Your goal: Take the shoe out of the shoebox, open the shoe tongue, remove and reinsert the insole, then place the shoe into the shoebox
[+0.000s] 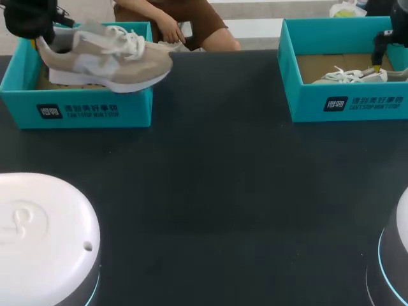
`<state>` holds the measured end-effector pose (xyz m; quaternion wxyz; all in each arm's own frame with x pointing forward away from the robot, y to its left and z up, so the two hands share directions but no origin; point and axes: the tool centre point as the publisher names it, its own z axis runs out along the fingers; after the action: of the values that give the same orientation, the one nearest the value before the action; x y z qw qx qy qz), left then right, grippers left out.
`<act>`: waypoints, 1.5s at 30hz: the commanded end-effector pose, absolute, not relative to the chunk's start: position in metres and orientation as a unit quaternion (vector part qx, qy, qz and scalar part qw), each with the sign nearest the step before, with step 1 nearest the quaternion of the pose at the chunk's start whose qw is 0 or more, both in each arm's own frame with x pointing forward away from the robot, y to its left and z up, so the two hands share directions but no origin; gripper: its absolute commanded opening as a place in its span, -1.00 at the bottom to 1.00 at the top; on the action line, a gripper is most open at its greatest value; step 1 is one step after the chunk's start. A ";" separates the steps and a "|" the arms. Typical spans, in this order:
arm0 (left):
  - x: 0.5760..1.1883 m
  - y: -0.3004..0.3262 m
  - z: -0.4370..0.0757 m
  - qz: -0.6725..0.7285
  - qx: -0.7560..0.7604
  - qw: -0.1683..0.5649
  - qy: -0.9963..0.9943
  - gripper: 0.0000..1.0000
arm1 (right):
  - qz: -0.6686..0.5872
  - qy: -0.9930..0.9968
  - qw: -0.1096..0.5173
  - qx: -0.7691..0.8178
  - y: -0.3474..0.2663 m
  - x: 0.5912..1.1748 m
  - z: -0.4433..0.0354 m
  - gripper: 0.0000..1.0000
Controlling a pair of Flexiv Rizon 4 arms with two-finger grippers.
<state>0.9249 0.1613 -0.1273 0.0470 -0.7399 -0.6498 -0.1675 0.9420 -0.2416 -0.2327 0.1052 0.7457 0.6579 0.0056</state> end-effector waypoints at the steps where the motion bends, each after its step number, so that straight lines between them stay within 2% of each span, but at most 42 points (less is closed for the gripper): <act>1: 0.901 0.156 -0.126 -0.179 -0.748 0.025 -0.639 -1.00 | 0.006 0.658 0.105 0.746 -0.242 0.942 -0.233 1.00; 25: 0.901 0.156 -0.126 -0.179 -0.748 0.025 -0.639 -1.00 | 0.006 0.658 0.105 0.746 -0.242 0.942 -0.233 1.00; 38: 0.845 0.092 -0.145 -0.175 -0.717 0.022 -0.674 -1.00 | 0.006 0.658 0.105 0.746 -0.242 0.942 -0.233 1.00; 45: 0.819 0.050 -0.161 -0.164 -0.730 0.043 -0.662 -1.00 | 0.006 0.658 0.105 0.746 -0.242 0.942 -0.233 1.00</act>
<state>0.8241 0.0659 -0.1587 0.0341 -0.7300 -0.6654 -0.1525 0.9419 -0.2418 -0.2327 0.1052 0.7458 0.6578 0.0056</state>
